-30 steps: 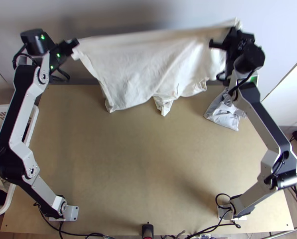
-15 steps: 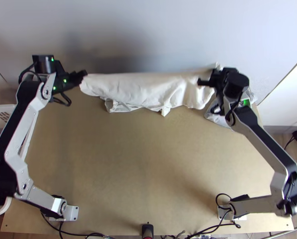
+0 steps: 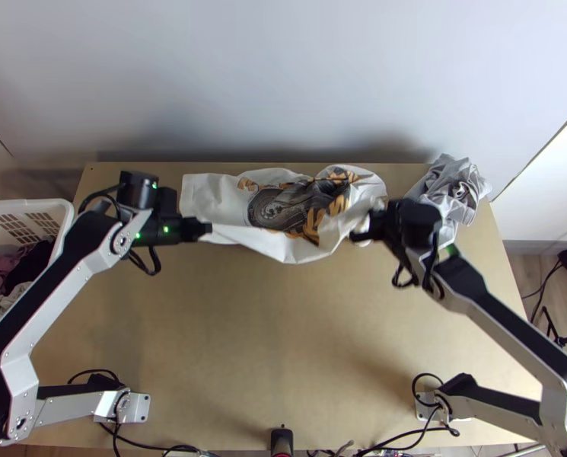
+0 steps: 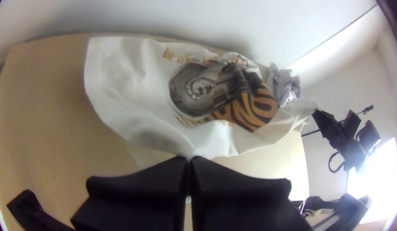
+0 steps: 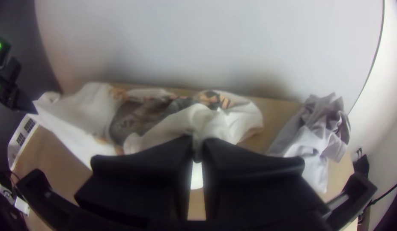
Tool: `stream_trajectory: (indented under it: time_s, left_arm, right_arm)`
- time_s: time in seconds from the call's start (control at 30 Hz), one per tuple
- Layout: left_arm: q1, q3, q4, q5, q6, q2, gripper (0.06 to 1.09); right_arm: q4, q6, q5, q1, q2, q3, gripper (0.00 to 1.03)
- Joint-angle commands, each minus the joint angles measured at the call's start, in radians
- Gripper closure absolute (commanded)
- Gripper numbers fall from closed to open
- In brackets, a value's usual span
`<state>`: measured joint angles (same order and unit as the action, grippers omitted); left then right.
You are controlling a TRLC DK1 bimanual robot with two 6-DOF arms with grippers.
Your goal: Fold the t-shirt
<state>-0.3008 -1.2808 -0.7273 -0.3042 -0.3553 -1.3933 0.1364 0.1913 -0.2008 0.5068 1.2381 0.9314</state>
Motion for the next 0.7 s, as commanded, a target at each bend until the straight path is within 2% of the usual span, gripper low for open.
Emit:
stream_trajectory:
  time_s: [0.0, 0.17, 0.3, 0.53, 0.67]
  left_arm:
    - [-0.058, 0.097, -0.084, -0.023, 0.059, 0.045, 1.03]
    - [-0.113, 0.225, -0.138, -0.023, 0.127, 0.105, 1.03]
    - [-0.193, 0.34, -0.204, -0.023, 0.171, 0.165, 1.03]
    - [-0.35, 0.459, -0.29, -0.03, 0.188, 0.293, 1.02]
    - [-0.336, 0.482, -0.333, -0.033, 0.22, 0.309, 1.02]
  right_arm:
    - [0.149, 0.022, 0.074, 0.11, -0.131, -0.151, 0.98]
    - [0.212, 0.02, 0.152, 0.174, -0.218, -0.255, 0.98]
    - [0.282, 0.02, 0.267, 0.213, -0.273, -0.286, 0.98]
    - [0.399, 0.042, 0.399, 0.303, -0.319, -0.281, 0.98]
    - [0.483, 0.097, 0.569, 0.312, -0.318, -0.263, 0.98]
